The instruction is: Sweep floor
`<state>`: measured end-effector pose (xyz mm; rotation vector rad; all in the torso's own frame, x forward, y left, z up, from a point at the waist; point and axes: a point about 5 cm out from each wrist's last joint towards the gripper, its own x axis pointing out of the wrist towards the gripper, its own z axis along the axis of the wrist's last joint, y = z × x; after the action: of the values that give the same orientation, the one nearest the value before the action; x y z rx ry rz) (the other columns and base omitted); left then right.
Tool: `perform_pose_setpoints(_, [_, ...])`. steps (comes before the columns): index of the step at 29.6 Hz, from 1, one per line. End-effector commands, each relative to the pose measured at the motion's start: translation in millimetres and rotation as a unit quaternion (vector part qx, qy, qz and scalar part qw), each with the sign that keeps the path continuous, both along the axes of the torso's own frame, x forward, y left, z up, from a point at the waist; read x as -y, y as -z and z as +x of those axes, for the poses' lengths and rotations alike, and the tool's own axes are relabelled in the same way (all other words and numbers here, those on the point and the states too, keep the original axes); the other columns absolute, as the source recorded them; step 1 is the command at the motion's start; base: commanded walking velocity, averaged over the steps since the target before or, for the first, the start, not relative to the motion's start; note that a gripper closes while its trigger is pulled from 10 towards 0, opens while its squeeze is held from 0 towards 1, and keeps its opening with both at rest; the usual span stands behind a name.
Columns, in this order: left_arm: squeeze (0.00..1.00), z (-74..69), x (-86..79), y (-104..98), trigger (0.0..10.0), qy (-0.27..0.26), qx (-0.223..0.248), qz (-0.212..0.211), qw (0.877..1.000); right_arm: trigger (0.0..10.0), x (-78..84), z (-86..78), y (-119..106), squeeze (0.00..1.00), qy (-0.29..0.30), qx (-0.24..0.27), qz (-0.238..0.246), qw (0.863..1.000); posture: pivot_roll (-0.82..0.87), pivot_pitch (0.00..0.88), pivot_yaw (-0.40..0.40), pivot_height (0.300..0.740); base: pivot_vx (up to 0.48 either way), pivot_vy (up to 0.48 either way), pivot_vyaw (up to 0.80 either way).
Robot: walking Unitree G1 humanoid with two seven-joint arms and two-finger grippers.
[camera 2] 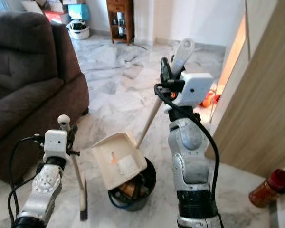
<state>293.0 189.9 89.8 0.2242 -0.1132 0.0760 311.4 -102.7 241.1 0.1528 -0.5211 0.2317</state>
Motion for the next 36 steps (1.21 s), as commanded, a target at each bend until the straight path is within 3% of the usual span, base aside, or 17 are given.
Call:
perform_pose_setpoints(1, [0.0, 4.4, 2.4, -11, 10.0, 0.008, 0.024, 0.01, 1.0, 10.0, 0.8, -4.2, -16, 0.0, -0.004, 0.04, 0.02, 0.999, 0.13, 0.0, 0.058, 0.74, 0.289, 0.0, 0.0])
perform_pose_setpoints(14, [0.0, 2.4, 2.6, -10, 10.0, 0.008, 0.025, 0.007, 1.0, 10.0, 0.7, -5.0, -13, 0.0, 0.011, 0.044, -0.002, 0.999, 0.13, 0.0, 0.055, 0.74, 0.022, 0.0, 0.0])
perform_pose_setpoints(36, [0.0, 1.7, 2.4, -11, 10.0, 0.008, 0.025, 0.008, 1.0, 10.0, -12.8, -11.6, -5, 0.0, 0.049, 0.1, -0.134, 0.985, 0.13, 0.0, 0.055, 0.74, 0.0, 0.0, 0.0])
